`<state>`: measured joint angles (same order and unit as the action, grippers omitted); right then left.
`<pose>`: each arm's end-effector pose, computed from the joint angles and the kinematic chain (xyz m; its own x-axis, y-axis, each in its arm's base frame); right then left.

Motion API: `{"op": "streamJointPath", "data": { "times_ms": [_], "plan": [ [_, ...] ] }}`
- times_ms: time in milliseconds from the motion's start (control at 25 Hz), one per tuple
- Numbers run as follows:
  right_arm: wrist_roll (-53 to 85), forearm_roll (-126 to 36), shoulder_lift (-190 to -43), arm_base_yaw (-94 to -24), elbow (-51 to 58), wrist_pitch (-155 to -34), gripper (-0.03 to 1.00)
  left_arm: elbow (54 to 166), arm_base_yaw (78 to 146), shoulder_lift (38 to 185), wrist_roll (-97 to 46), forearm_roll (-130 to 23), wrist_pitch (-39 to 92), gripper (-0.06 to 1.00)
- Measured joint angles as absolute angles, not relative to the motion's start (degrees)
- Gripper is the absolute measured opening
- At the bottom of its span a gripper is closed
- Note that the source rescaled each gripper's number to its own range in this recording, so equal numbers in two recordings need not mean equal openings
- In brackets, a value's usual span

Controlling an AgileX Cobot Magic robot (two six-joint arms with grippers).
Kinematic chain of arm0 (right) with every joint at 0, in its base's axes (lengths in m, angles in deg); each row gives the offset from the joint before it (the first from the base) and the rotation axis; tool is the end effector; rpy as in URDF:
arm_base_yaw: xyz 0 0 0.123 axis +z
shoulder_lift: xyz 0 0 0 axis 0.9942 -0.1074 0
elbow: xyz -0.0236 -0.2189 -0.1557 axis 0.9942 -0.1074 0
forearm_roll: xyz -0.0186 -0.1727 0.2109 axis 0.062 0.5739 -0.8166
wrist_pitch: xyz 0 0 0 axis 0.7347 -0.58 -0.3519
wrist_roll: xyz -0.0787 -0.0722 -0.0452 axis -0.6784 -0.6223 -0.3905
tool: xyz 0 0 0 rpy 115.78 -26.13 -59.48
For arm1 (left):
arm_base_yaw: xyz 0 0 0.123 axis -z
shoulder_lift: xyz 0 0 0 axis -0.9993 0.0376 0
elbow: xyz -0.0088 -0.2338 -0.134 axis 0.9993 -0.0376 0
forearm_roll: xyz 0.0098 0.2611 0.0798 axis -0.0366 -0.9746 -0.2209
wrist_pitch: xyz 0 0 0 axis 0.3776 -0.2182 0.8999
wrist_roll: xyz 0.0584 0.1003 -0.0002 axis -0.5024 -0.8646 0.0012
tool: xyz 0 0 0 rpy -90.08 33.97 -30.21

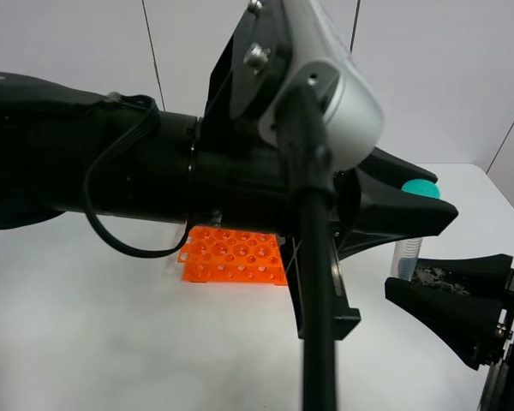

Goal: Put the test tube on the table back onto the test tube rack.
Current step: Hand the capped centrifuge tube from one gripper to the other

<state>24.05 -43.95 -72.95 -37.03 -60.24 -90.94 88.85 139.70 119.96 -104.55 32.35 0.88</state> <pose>0.1169 0.1262 0.2431 -0.0482 -0.2681 -0.9622 -0.7517 0.6441 -0.1418 0.1804 -0.3216 0.3034 0.0617 0.2046 -0.9769 0.9881 0.1258 0.0888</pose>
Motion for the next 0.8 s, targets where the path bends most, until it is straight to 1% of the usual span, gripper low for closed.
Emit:
{"op": "streamJointPath", "data": {
  "times_ms": [640,720,800],
  "plan": [
    [24.01,-45.24,-72.95,-37.03,-60.24,-91.24,0.03,88.85,139.7,120.25,-104.53,32.61,0.88,0.0],
    [24.06,-45.5,-72.95,-37.03,-60.24,-91.24,0.08,88.85,139.7,120.25,-104.49,32.61,0.83,0.0],
    [24.4,-46.21,-72.95,-37.03,-60.24,-91.02,0.19,88.85,139.7,120.25,-104.49,32.55,0.62,0.0]
  ]
}}
